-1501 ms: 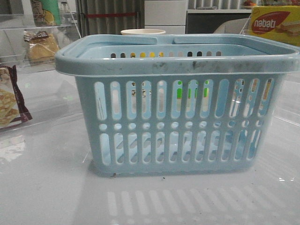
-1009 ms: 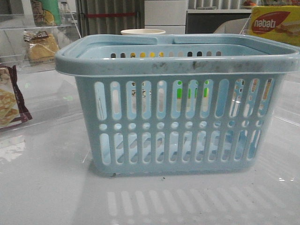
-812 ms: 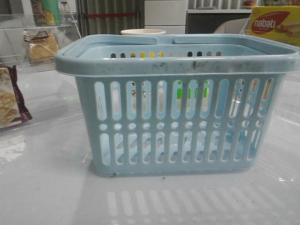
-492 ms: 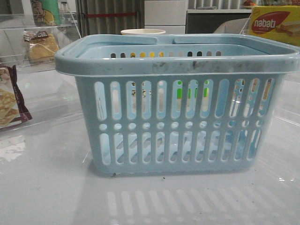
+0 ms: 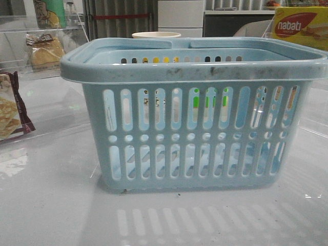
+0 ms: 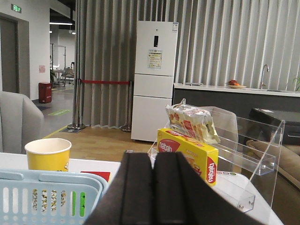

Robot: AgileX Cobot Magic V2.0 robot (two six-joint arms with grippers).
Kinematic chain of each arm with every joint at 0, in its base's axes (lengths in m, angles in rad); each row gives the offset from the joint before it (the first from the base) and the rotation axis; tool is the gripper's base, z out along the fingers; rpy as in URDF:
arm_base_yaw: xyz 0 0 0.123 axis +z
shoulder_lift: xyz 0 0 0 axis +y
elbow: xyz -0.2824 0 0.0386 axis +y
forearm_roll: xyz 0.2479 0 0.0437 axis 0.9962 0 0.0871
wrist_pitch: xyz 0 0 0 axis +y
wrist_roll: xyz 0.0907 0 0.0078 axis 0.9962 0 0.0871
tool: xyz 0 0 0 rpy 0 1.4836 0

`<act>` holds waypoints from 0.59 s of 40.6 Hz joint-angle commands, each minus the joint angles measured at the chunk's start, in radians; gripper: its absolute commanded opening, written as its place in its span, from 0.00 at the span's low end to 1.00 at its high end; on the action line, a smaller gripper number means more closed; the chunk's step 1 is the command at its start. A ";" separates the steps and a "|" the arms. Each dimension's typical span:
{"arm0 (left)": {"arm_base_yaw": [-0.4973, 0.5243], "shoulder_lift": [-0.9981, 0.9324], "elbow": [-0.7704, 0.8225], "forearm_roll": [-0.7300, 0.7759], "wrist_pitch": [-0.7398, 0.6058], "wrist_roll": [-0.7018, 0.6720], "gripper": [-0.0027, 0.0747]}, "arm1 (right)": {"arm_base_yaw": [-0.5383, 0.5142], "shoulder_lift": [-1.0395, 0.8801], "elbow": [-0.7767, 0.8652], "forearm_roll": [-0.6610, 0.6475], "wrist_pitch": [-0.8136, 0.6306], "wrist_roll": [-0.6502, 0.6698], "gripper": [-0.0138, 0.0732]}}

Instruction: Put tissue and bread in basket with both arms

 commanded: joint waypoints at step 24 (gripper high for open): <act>-0.003 0.469 -0.336 -0.009 0.541 -0.002 0.15 | -0.008 0.457 -0.279 -0.004 0.469 -0.008 0.22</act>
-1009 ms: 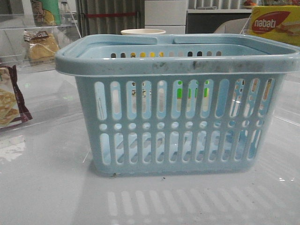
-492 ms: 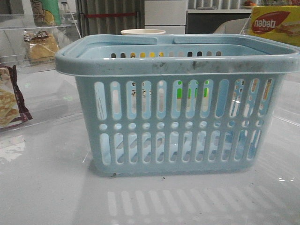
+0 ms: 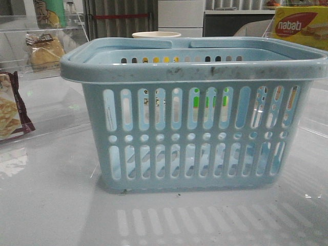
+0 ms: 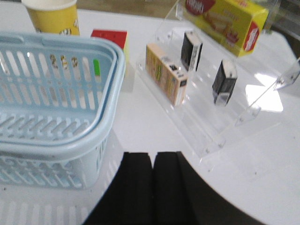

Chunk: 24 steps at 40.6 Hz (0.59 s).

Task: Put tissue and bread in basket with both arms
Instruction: 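Reach the right gripper to the shelf and grasp the white-black tissue pack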

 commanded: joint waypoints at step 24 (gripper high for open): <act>-0.003 0.157 -0.033 -0.009 -0.062 -0.002 0.71 | -0.031 0.285 -0.036 -0.073 -0.134 0.023 0.79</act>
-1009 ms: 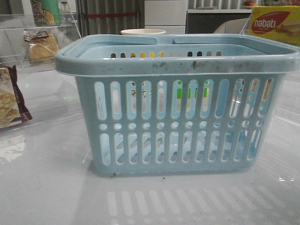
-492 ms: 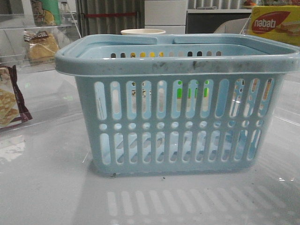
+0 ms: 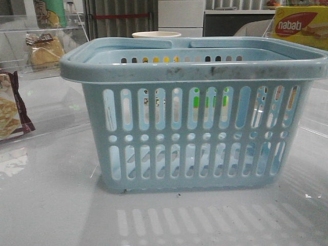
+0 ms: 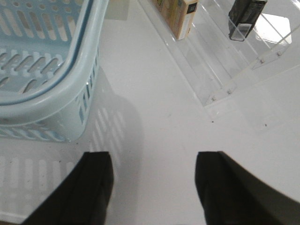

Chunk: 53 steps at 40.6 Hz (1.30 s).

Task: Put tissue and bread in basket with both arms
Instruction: 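Reach the right gripper to the shelf and grasp the white-black tissue pack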

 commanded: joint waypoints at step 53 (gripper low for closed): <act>-0.003 0.007 -0.033 -0.009 -0.080 -0.002 0.69 | -0.175 1.022 -0.737 -0.135 -0.307 0.027 0.77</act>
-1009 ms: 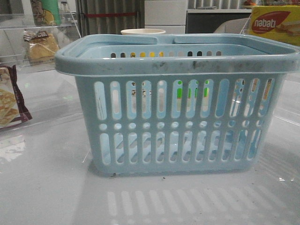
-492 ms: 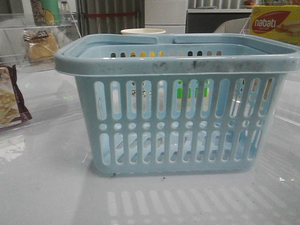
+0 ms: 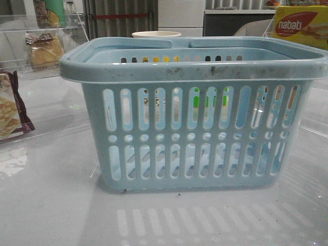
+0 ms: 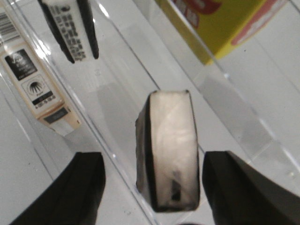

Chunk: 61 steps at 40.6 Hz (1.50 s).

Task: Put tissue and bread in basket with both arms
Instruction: 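Reach the right gripper to the shelf and grasp the white-black tissue pack, then carry the tissue pack over the basket with the right gripper and release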

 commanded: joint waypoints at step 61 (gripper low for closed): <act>-0.003 0.005 -0.033 -0.009 -0.078 -0.002 0.69 | 0.560 -0.507 0.062 0.204 0.176 0.002 0.36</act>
